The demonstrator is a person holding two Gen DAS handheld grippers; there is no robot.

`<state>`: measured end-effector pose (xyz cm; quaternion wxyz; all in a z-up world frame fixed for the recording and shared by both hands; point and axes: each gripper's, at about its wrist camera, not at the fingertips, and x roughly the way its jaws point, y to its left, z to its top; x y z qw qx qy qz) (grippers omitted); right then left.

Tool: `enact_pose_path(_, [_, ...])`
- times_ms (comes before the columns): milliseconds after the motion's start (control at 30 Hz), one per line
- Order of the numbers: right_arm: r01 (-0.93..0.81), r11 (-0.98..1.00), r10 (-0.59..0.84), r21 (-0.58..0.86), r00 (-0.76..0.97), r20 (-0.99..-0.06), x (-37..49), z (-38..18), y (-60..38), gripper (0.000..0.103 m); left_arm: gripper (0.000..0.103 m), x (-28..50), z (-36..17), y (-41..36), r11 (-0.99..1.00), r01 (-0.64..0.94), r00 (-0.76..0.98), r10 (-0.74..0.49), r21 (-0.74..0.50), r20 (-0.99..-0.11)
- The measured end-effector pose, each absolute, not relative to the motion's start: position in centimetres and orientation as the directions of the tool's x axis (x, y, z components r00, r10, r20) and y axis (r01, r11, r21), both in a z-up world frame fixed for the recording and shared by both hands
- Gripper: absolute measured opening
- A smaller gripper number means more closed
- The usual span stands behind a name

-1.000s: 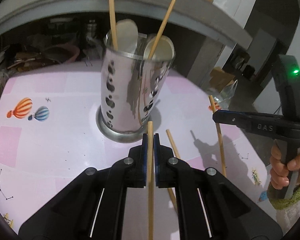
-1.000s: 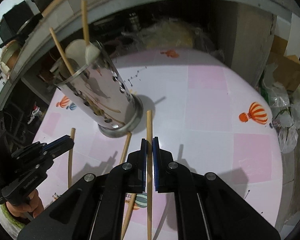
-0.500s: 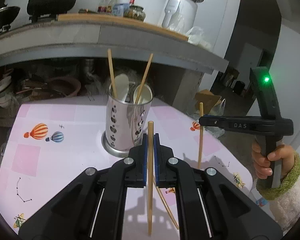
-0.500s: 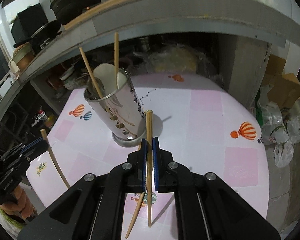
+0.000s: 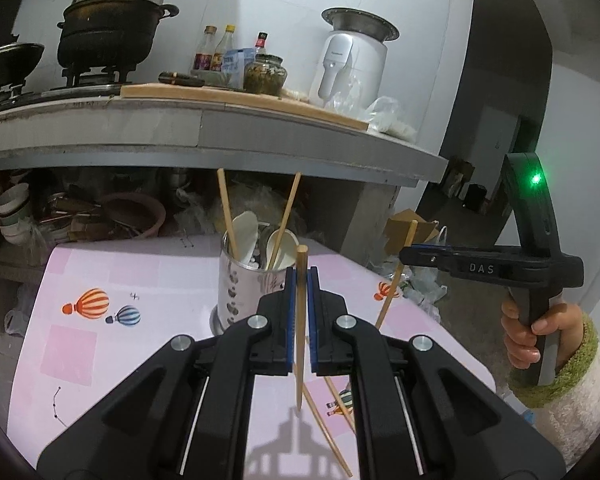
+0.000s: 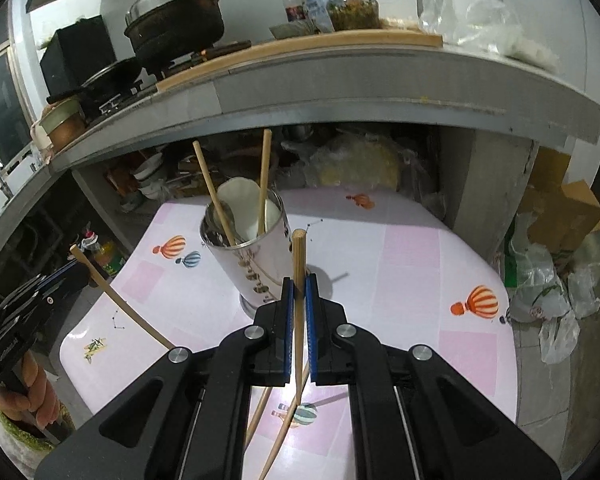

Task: Organize utensils
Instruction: 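Lift both held chopsticks up off the table toward the holder, then carry both chopsticks over the steel holder opening with both tools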

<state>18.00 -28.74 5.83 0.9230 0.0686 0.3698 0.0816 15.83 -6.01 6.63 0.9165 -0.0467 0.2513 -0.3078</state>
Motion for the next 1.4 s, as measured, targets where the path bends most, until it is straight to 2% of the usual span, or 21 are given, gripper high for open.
enact_pose_path(367, [-0.19, 0.967, 0.254, 0.17, 0.771, -0.584, 18.4, 13.0, -27.8, 0.006, 0.004, 16.7, 12.4, -6.4, 0.797, 0.571, 0.698, -0.597, -0.196, -0.395])
enact_pose_path(800, [-0.26, 0.955, 0.295, 0.141, 0.807, -0.511, 22.6, 21.3, -25.7, 0.006, 0.004, 20.6, 21.4, -6.6, 0.803, 0.574, 0.747, -0.594, -0.162, -0.297])
enact_pose_path(1000, [-0.255, 0.959, 0.283, 0.128, 0.801, -0.528, 25.9, 21.2, -24.7, 0.006, 0.004, 23.5, 21.7, -7.5, 0.819, 0.552, 0.764, -0.571, -0.153, -0.3])
enact_pose_path(1400, [-0.228, 0.962, 0.273, 0.151, 0.764, -0.584, 30.7, 16.3, -24.4, 0.006, 0.004, 28.7, 16.8, -7.9, 0.839, 0.514, 0.757, -0.542, -0.179, -0.366])
